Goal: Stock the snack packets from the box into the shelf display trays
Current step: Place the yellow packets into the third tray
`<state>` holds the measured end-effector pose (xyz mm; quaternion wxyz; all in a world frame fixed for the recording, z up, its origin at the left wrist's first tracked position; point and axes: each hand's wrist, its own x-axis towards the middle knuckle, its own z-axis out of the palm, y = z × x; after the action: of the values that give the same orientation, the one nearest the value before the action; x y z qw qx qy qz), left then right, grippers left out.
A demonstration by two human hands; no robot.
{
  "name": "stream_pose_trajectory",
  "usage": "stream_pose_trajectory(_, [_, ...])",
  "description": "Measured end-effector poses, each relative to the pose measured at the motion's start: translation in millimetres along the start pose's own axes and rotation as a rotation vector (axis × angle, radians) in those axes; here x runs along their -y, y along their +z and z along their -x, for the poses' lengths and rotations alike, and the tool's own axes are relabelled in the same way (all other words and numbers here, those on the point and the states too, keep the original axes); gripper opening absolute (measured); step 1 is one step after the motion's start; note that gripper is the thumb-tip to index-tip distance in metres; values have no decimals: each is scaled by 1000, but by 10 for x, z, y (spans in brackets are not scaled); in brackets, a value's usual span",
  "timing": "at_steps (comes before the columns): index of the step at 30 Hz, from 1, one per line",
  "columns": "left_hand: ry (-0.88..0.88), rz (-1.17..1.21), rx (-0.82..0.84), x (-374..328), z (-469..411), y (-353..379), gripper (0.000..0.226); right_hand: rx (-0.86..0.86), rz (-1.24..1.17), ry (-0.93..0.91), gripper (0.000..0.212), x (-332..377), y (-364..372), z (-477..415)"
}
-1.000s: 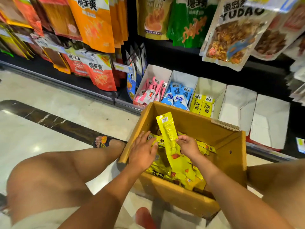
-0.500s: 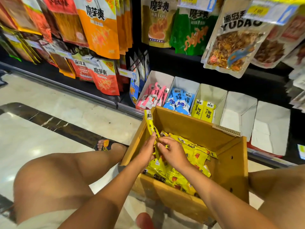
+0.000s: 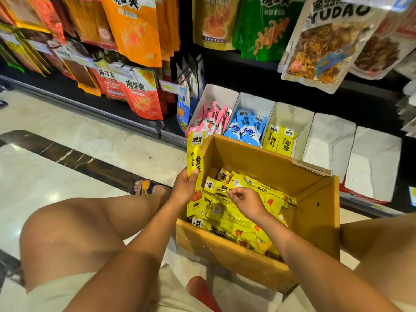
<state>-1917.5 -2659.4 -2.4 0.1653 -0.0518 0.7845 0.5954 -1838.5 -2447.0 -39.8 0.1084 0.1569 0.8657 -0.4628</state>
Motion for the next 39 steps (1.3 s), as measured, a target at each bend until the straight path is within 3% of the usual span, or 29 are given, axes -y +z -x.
stream_pose_trajectory(5, [-24,-12,25,90,3,-27,26,235,295,115,16,-479,101,159])
stream_pose_trajectory(9, [-18,-42,20,67,30,-3,29,324,396,189,22,-714,182,256])
stream_pose_trajectory(22, [-30,135,-53,101,99,-67,25,376,641,224,10,-577,499,158])
stream_pose_trajectory(26, [-37,171,-52,57,110,-65,23,423,740,174,21,-467,483,156])
stream_pose_trajectory(36, [-8,174,-69,-289,64,43,15,282,610,118,22,-439,18,55])
stream_pose_trajectory(39, [12,179,-46,-526,38,104,16,186,582,90,13,-311,-326,-9])
